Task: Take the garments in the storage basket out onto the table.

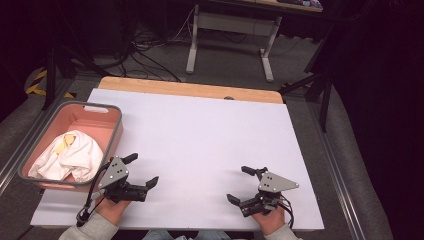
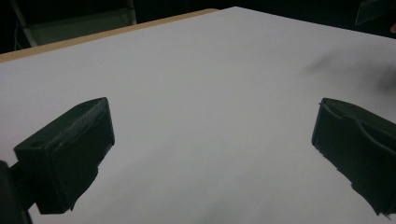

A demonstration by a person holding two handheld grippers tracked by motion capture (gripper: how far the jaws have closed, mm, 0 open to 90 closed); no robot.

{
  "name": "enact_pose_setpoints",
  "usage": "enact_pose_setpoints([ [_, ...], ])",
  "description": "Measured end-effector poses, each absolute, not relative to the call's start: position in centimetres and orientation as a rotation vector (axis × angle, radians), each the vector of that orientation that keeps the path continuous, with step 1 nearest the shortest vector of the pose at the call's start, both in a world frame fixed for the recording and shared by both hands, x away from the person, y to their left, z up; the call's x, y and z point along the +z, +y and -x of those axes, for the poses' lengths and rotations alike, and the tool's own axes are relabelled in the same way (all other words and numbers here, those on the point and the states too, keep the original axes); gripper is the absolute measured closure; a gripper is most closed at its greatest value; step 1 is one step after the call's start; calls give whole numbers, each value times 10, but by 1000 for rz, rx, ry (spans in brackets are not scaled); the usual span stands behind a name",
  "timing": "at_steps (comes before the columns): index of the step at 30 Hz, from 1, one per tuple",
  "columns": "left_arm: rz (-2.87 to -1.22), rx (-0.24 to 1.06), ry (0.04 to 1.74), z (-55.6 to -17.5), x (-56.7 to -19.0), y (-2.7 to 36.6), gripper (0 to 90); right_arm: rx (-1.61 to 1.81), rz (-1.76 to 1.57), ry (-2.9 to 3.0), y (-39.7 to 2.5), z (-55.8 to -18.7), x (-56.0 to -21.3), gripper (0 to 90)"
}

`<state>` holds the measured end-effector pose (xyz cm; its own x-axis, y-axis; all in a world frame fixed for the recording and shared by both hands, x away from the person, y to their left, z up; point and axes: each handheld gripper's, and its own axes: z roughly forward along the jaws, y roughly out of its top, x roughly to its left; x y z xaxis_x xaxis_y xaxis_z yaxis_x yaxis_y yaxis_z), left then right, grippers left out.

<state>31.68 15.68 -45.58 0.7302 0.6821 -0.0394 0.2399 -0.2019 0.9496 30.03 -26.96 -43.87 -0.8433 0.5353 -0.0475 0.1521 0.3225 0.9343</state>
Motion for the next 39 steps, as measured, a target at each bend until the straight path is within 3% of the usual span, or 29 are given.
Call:
enact_pose_setpoints([
  [39, -1791, 425, 677, -312, -410, 160, 2, 1556, -601, 2250, -268, -301, -440, 0],
])
